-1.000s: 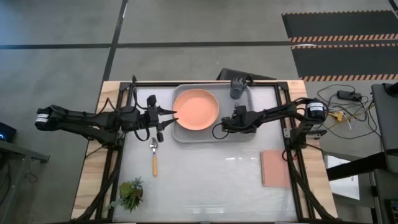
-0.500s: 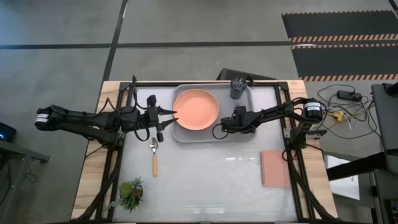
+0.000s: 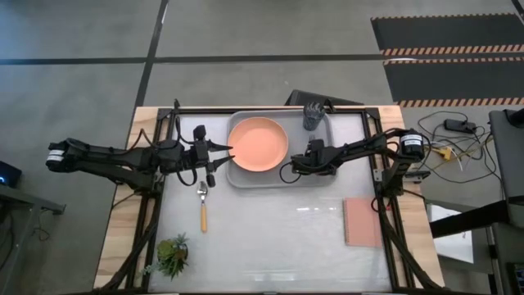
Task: Pick and place plate/cup/fork/spoon on tray
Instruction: Put the pink fork on the gray serving tray to the right of the orange plate, then put the yellow spoon on the gray serving tray in between the orange plate and pink fork
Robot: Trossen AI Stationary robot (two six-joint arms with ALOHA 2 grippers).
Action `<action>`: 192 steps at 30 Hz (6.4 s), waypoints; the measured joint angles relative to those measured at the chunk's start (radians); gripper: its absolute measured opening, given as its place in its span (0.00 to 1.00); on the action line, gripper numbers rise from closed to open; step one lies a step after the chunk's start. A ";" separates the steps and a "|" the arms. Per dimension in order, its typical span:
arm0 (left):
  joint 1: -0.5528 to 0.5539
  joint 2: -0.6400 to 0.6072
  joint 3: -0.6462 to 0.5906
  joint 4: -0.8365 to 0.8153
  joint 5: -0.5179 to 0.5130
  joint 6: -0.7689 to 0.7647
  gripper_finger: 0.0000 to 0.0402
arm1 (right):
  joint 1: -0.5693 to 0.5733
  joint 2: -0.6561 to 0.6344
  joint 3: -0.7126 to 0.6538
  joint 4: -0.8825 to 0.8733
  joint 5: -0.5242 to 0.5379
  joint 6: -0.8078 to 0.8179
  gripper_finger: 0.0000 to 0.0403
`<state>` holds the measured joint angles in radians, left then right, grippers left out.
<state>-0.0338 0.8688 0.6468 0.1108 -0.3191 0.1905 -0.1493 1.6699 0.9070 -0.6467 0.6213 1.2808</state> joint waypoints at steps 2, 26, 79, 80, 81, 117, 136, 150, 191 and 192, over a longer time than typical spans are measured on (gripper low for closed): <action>0.000 0.000 0.000 0.000 0.000 0.000 0.26 | 0.000 0.000 0.000 -0.003 0.000 -0.005 0.31; 0.000 0.000 -0.002 0.000 0.000 0.000 0.26 | 0.007 -0.080 0.000 -0.006 -0.018 -0.062 0.32; 0.000 0.338 0.183 -1.052 0.179 -1.192 0.26 | 0.612 -0.464 0.017 0.375 0.313 -1.083 0.15; -0.002 0.352 0.185 -1.080 0.220 -1.219 0.26 | 0.612 -0.471 0.012 0.376 0.313 -1.083 0.15; -0.008 0.367 0.186 -1.102 0.251 -1.247 0.26 | 0.613 -0.477 0.006 0.376 0.313 -1.081 0.15; -0.257 0.546 0.111 -1.008 0.277 -1.643 0.26 | 0.632 -0.595 -0.068 0.396 0.208 -1.082 0.15; -0.264 0.552 0.056 -0.919 0.264 -1.686 0.54 | 0.632 -0.595 -0.068 0.391 0.207 -1.080 0.15; -0.270 0.551 0.033 -0.888 0.242 -1.705 0.31 | 0.632 -0.595 -0.073 0.390 0.205 -1.079 0.15; -0.270 0.548 0.183 -0.871 0.242 -1.486 0.03 | 0.761 -0.674 -0.094 0.368 0.217 -1.053 0.15; -0.270 0.548 0.177 -0.868 0.243 -1.485 0.05 | 0.761 -0.674 -0.094 0.368 0.217 -1.053 0.15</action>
<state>-0.3038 1.4170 0.8239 -0.7570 -0.0757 -1.2941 0.6113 0.9962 0.8131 -0.2790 0.8379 0.2276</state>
